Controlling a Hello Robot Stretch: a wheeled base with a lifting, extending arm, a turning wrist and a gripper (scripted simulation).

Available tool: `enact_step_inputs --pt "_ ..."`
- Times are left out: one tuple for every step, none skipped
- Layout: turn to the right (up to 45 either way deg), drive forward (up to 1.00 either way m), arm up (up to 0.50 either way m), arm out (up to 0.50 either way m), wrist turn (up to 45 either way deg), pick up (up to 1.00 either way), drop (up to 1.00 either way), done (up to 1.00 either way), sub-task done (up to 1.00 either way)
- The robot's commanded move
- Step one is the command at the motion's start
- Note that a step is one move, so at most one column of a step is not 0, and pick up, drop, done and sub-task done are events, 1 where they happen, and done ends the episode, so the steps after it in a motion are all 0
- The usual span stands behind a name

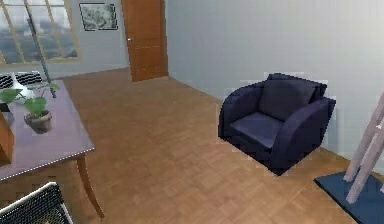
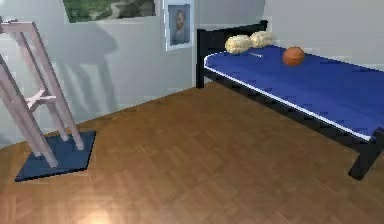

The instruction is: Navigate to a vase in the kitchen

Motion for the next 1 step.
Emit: enact_step_inputs --pt "0.0 1.0 0.0 0.0 0.0 0.0 0.0 0.0 0.0"
